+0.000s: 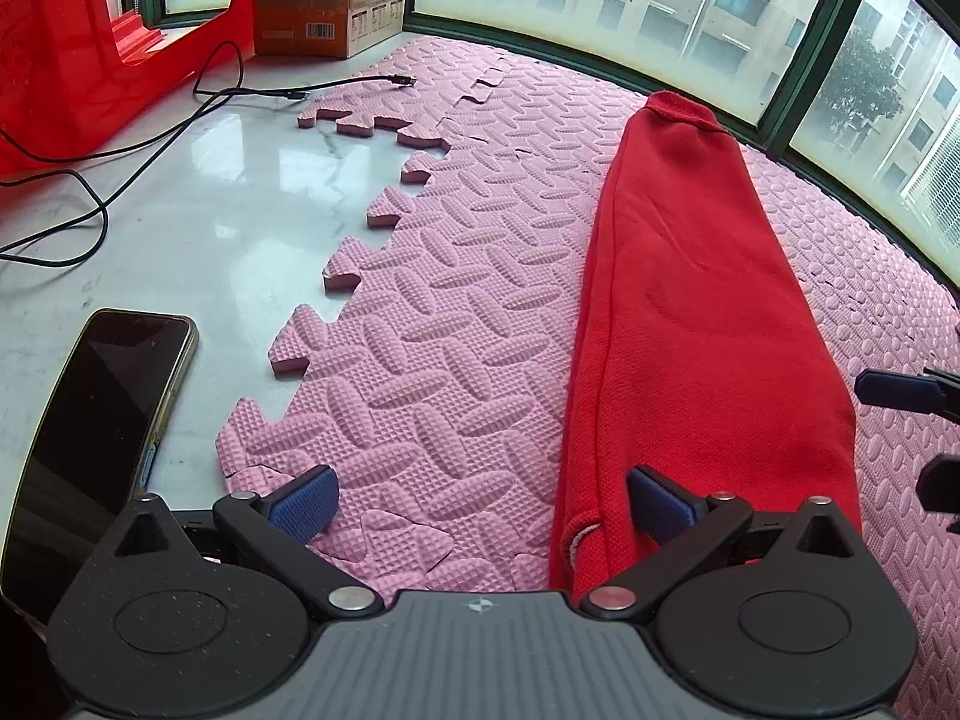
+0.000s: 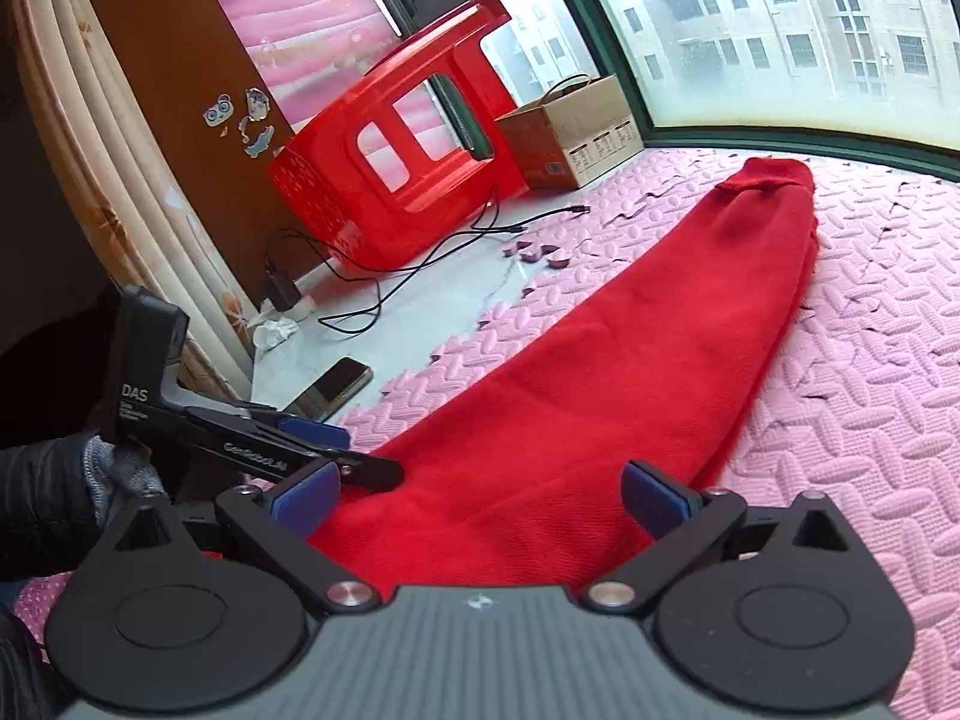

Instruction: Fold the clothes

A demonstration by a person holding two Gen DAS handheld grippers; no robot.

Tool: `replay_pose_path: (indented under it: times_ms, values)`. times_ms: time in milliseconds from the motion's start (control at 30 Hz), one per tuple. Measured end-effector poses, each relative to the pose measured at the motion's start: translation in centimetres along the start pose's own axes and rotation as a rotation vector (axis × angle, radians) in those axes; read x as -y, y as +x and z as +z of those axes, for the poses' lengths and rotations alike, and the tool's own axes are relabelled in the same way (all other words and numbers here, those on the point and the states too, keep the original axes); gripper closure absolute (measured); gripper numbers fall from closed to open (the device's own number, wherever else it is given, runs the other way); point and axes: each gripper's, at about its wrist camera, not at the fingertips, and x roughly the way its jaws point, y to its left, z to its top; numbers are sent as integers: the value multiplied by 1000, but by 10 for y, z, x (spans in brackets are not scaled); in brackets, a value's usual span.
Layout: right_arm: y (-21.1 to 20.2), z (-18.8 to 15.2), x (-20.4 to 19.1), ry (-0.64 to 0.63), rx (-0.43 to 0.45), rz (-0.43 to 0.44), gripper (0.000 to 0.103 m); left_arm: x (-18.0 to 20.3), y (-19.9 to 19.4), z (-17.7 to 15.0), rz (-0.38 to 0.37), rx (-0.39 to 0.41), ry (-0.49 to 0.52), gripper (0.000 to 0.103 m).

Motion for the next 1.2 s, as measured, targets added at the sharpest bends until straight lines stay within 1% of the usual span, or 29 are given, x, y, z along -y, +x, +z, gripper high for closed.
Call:
replay_pose_path:
  times_ms: [133,200,300,433,500,600,700,767,867,967,1067,1200]
  values:
    - [12,-13,0,20,-53,-61,2,-1,0,0,-4,4,1,0]
    - [10,-16,-1,21,-45,-78,2,-1,-1,-1,-6,6,1,0]
    - [0,-14,-14,3,-22,-113,2,-1,-3,-1,-9,9,-3,0]
    - [-1,-15,-31,-31,-14,-118,2,2,-11,-4,-14,26,14,0]
    - [8,-26,-43,-77,-51,-154,2,2,-13,-8,-18,37,37,0]
    - [22,-42,-59,-156,-96,-218,2,-1,-12,-13,-25,38,39,0]
    - [25,-47,-76,-236,-104,-276,2,0,-19,-13,-32,54,46,0]
    - [18,-44,-87,-247,-85,-279,2,2,-27,-15,-42,70,61,0]
    - [12,-43,-97,-249,-66,-275,2,4,-40,-21,-81,88,79,0]
    - [17,-51,-107,-255,-72,-287,2,4,-44,-30,-82,92,101,0]
    - [25,-58,-107,-243,-83,-304,2,3,-43,-38,-69,92,115,0]
    - [33,-64,-102,-208,-72,-322,2,-1,-35,-46,-58,94,126,0]
